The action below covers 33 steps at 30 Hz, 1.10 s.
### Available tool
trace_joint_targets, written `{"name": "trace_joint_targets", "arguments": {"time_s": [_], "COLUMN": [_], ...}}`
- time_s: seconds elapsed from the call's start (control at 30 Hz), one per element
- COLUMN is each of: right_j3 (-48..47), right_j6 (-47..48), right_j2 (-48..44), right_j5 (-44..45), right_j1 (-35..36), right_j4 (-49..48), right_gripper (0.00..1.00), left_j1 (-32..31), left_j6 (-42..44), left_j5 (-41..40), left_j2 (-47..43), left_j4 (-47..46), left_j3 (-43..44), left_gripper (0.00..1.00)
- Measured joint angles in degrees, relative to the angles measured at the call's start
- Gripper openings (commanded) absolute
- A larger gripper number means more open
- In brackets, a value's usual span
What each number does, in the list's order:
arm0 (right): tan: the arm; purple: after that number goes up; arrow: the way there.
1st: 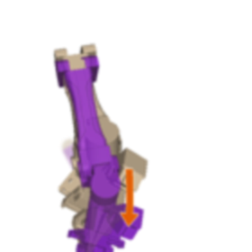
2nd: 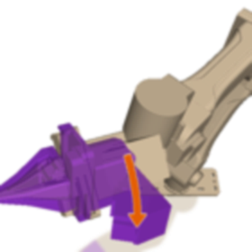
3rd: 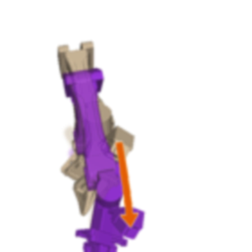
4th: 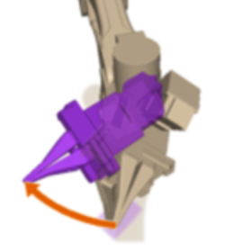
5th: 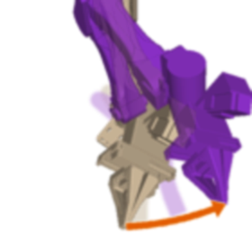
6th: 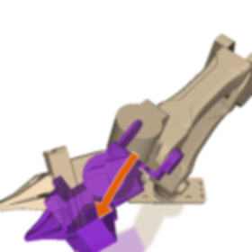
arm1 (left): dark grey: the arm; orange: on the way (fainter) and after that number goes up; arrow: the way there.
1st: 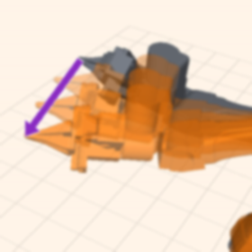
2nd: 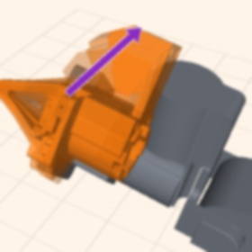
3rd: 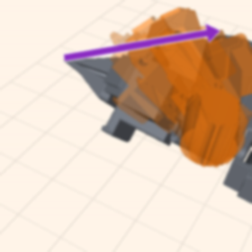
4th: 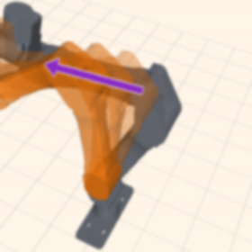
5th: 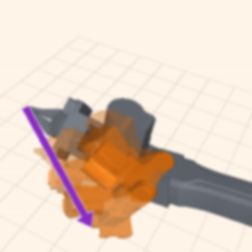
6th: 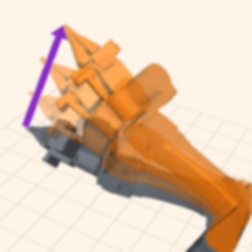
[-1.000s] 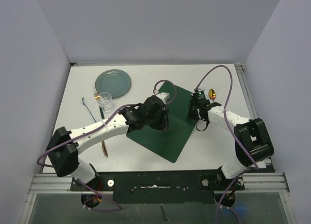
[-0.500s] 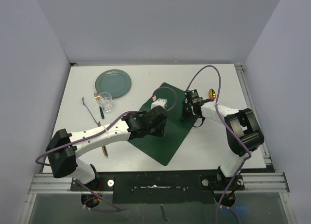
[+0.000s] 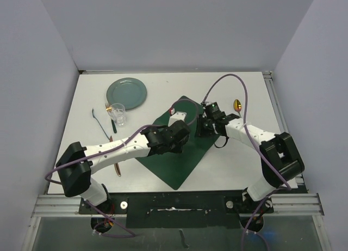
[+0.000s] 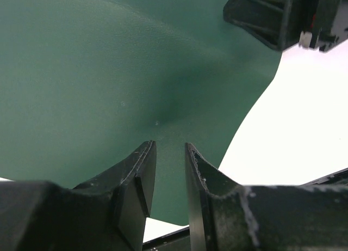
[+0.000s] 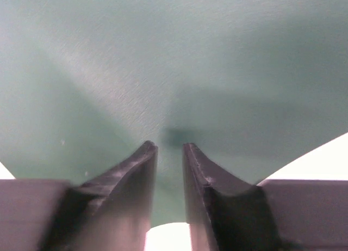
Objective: Set the dinner table for one person
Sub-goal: Flatten out the napkin at the center of the board.
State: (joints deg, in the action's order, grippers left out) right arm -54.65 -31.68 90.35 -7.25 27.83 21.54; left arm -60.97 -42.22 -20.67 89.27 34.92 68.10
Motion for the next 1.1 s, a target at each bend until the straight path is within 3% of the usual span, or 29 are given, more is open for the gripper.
{"name": "trace_joint_targets", "arguments": {"time_s": [0.13, 0.23, 0.47, 0.53, 0.83, 1.1], "right_j3": [-1.99, -3.08, 8.52, 9.16, 5.62, 3.8], "right_j6": [1.16, 1.53, -6.08, -6.75, -1.51, 3.96], "right_j2": [1.62, 4.09, 5.14, 5.14, 5.11, 5.07], "right_j5": [3.78, 2.08, -18.38, -20.83, -20.96, -14.78], "right_j1": [-2.08, -6.08, -24.39, -26.47, -29.49, -33.92], "right_j4": [0.46, -1.95, -22.14, -23.8, -20.37, -14.29], "right_gripper": [0.66, 0.76, 0.79, 0.79, 0.79, 0.79], "left_j1": [-0.02, 0.0, 0.04, 0.22, 0.7, 0.7], "left_j6": [-0.11, -0.28, -0.87, -0.9, -0.9, -0.87], "left_j5": [-0.17, -0.15, -0.13, -0.13, 0.37, 1.01], "left_j2": [0.0, -0.26, -5.05, -6.16, -6.67, -5.14], "left_j4": [0.02, 0.0, -0.48, -0.59, -1.57, -1.75], "left_j3": [0.28, 0.26, -1.64, -1.97, -2.29, -2.29], "left_gripper": [0.26, 0.26, 0.26, 0.26, 0.26, 0.26]}}
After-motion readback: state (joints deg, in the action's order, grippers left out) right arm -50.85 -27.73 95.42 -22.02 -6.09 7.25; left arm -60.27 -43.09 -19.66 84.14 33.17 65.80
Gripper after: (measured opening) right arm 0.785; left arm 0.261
